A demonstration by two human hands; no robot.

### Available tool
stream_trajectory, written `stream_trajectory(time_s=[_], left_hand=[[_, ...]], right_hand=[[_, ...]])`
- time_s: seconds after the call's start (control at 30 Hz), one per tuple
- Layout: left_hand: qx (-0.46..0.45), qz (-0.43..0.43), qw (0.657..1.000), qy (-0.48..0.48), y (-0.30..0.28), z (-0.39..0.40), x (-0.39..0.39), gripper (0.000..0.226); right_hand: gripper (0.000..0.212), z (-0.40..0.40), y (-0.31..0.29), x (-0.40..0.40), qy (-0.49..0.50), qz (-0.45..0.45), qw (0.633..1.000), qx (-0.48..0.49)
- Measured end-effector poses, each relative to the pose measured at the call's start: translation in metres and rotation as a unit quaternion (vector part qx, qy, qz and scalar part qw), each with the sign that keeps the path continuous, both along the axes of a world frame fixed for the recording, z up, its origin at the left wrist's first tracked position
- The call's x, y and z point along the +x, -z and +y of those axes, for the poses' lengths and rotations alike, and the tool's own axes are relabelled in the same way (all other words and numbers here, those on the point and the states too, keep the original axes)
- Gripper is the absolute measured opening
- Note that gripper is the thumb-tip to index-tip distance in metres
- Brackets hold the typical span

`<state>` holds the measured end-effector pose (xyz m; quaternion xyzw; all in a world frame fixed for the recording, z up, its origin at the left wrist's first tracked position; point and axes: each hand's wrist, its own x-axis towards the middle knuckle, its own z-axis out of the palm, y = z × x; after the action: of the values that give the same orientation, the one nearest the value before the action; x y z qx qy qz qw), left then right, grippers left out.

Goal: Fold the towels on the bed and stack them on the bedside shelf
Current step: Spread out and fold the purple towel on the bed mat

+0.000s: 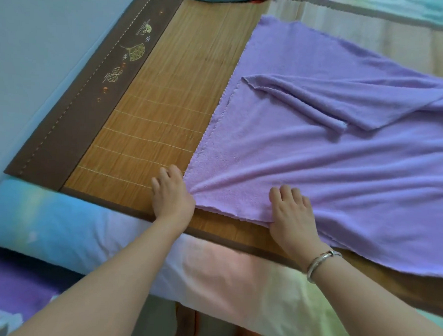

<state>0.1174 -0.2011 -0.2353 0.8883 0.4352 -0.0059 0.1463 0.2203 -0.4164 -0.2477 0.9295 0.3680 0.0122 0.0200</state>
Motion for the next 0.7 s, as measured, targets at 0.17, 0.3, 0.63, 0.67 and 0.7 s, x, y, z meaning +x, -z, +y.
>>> stream_trajectory(time_s=[0.17, 0.3, 0.63, 0.67, 0.7], left_hand=[[-0.064, -0.035, 0.98, 0.183, -0.01, -0.065, 0.038, 0.022], [-0.14, -0.045, 0.964, 0.222, -0.007, -0.117, 0.069, 0.017], [-0.082, 0.079, 0.987, 0.117, 0.012, -0.153, 0.098, 0.064], [-0.06, 0.096, 0.987, 0.111, 0.014, -0.16, 0.1, 0.07], [-0.04, 0.105, 0.988, 0.102, 0.014, -0.168, 0.102, 0.07]], right_hand=[[0.038, -0.068, 0.006, 0.004, 0.081, -0.033, 0.996, 0.032], [0.037, -0.134, 0.009, 0.015, 0.171, -0.059, 0.983, 0.011], [0.037, -0.257, -0.01, 0.056, 0.343, -0.051, 0.936, 0.051], [0.037, -0.268, -0.012, 0.057, 0.355, -0.055, 0.93, 0.076], [0.039, -0.275, -0.013, 0.056, 0.351, -0.059, 0.93, 0.091]])
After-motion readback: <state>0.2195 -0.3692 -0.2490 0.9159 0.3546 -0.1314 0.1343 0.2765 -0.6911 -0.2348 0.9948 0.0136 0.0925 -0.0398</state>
